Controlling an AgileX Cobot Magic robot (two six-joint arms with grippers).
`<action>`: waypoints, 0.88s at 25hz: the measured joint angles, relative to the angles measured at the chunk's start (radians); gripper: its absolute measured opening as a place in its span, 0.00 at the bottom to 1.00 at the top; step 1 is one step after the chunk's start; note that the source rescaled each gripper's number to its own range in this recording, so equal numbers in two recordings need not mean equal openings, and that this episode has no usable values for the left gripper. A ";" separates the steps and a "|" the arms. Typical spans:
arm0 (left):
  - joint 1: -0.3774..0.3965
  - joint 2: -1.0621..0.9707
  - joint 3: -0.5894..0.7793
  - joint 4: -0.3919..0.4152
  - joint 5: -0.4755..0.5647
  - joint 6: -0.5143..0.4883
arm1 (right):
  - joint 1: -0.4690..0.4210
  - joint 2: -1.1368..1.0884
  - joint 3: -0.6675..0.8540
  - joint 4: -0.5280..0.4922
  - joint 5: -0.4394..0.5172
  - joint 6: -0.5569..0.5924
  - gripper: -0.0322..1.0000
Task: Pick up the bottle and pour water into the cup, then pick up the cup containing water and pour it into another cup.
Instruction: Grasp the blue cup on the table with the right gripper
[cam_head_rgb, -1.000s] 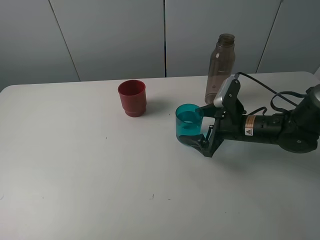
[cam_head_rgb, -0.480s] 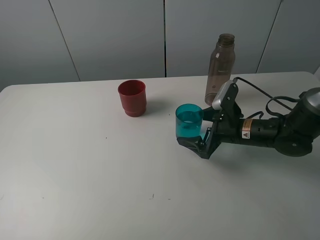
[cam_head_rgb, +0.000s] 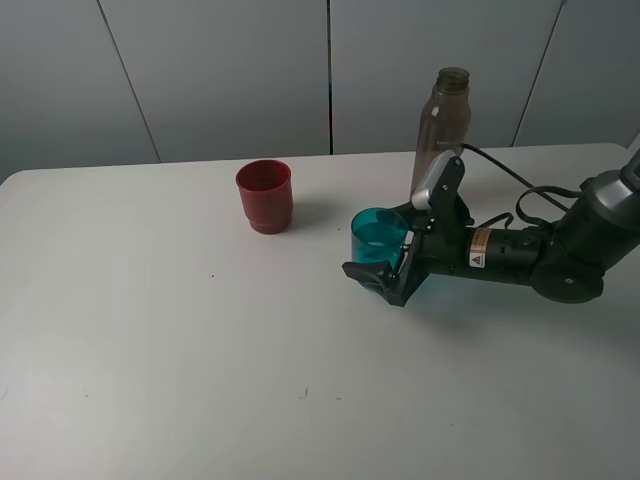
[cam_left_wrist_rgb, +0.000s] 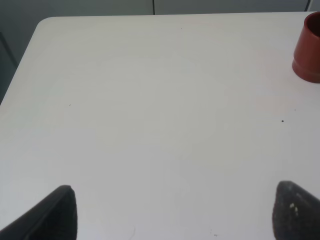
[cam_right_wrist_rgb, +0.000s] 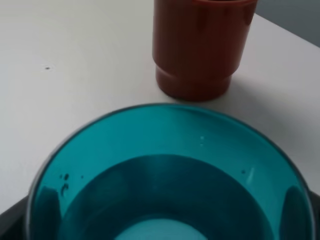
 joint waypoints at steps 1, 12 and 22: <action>0.000 0.000 0.000 0.000 0.000 0.000 | 0.000 0.000 0.000 0.002 0.005 0.000 1.00; 0.000 0.000 0.000 0.000 0.000 0.000 | 0.005 0.000 0.000 0.021 0.007 0.004 1.00; 0.000 0.000 0.000 0.000 0.000 0.000 | 0.005 0.001 -0.020 0.018 0.007 0.004 1.00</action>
